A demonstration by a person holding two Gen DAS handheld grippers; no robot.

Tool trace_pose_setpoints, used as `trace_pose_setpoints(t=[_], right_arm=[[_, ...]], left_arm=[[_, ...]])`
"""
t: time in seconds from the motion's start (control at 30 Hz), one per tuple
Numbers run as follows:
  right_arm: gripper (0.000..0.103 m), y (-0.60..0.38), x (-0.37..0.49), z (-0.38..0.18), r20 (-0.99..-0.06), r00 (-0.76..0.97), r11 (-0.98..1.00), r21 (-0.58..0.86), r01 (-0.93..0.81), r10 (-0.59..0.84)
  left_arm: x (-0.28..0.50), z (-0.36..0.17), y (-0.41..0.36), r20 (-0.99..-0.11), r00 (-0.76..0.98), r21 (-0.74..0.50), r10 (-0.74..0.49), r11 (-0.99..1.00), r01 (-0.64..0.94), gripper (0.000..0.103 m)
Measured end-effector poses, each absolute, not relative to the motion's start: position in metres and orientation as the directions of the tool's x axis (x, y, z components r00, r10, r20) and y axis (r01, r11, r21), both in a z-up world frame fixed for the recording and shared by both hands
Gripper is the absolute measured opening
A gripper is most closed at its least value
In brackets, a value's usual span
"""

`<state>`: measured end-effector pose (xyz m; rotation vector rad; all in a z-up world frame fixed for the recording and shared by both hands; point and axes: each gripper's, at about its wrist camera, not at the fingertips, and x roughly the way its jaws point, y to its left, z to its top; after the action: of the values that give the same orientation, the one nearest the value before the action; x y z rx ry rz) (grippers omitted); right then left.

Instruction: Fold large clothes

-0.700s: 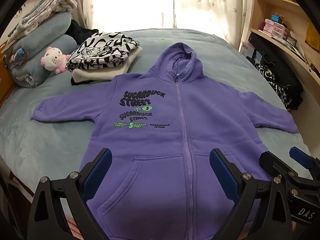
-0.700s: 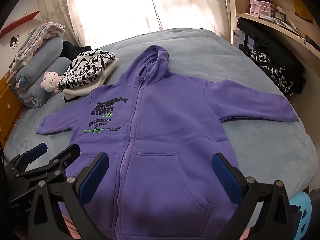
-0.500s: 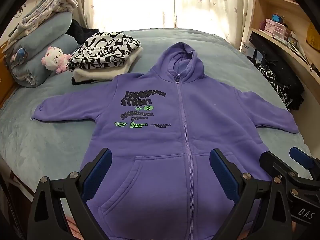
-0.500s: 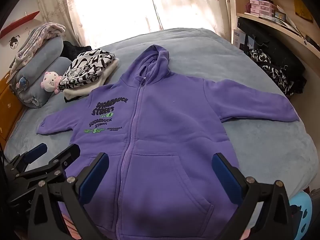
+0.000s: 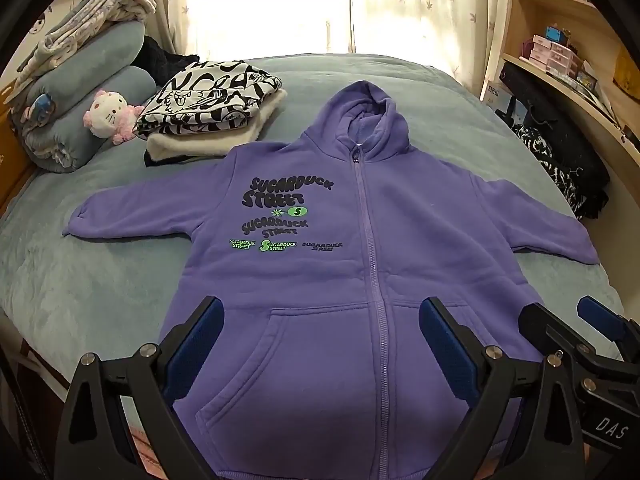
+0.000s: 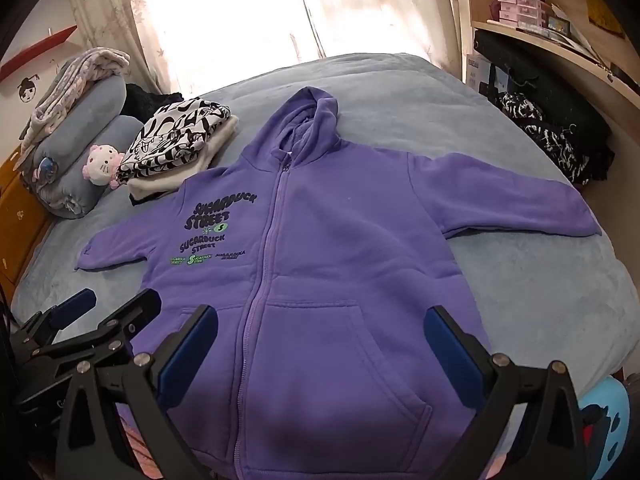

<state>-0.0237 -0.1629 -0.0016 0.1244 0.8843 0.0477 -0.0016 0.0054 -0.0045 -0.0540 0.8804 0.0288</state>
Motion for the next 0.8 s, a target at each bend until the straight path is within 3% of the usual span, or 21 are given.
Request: trace_pose_setpoints(t=[0.8], right_arm=[[0.103, -0.1628, -0.0228, -0.0087, -0.768, 0.633, 0.991, 0.133, 0.010, 0.096]], left_arm=[[-0.0030, -0.0068, 0.0059, -0.783, 0.622, -0.030, 0.009, 0.998, -0.052, 0.097]])
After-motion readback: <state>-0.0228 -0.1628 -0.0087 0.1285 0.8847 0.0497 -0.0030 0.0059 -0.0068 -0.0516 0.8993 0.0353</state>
